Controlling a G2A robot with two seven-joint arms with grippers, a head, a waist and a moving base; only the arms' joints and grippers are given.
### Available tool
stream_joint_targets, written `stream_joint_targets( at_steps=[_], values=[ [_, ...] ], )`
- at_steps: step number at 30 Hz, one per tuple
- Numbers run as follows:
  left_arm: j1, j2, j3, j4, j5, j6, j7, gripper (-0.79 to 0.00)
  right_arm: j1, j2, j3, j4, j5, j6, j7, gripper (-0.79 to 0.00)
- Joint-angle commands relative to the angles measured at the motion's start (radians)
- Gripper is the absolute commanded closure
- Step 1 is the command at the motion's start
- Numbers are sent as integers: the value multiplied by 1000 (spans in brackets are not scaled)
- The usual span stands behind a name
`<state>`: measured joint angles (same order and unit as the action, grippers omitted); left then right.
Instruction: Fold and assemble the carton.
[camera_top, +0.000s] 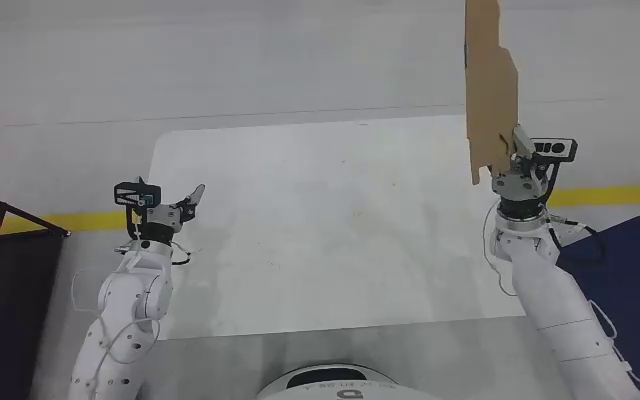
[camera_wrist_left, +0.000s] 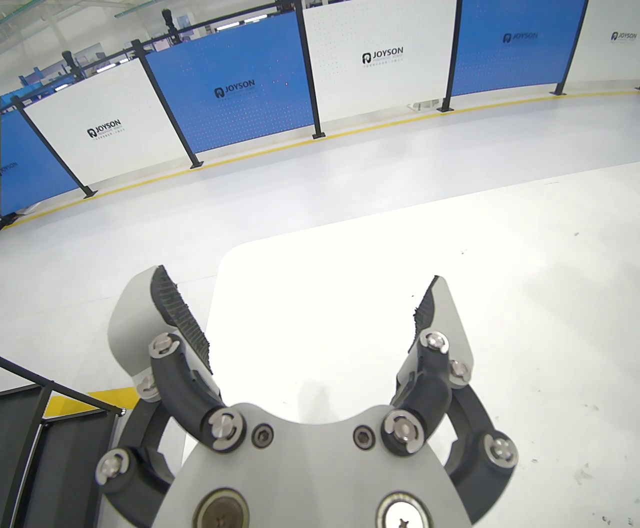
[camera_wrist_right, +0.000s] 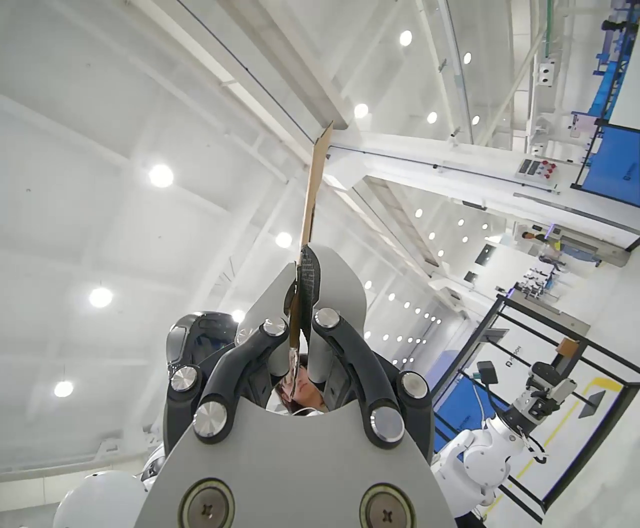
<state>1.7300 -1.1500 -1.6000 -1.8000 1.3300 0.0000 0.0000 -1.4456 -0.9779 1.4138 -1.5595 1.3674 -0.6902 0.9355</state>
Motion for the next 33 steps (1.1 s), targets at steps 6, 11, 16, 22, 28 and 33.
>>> stream_joint_targets(
  at_steps=[6, 11, 16, 22, 28, 33],
  values=[
    [0, 0, 0, 0, 0, 0, 0, -785, 1, 0, -2, 2, 1, 0, 0, 0],
    [0, 0, 0, 0, 0, 0, 0, -785, -15, 0, -29, -19, 57, 274, -83, 0],
    [0, 0, 0, 0, 0, 0, 0, -785, -10, 27, 26, -86, 118, 848, -120, 0],
    [0, 0, 0, 0, 0, 0, 0, -785, 8, 51, 58, -177, 160, 1363, -277, 0],
    [0, 0, 0, 0, 0, 0, 0, -785, 76, 47, -2, -107, 445, 1703, -427, 0],
    [0, 0, 0, 0, 0, 0, 0, -785, 148, 35, -107, -26, 850, 1690, -689, 0]
  ],
)
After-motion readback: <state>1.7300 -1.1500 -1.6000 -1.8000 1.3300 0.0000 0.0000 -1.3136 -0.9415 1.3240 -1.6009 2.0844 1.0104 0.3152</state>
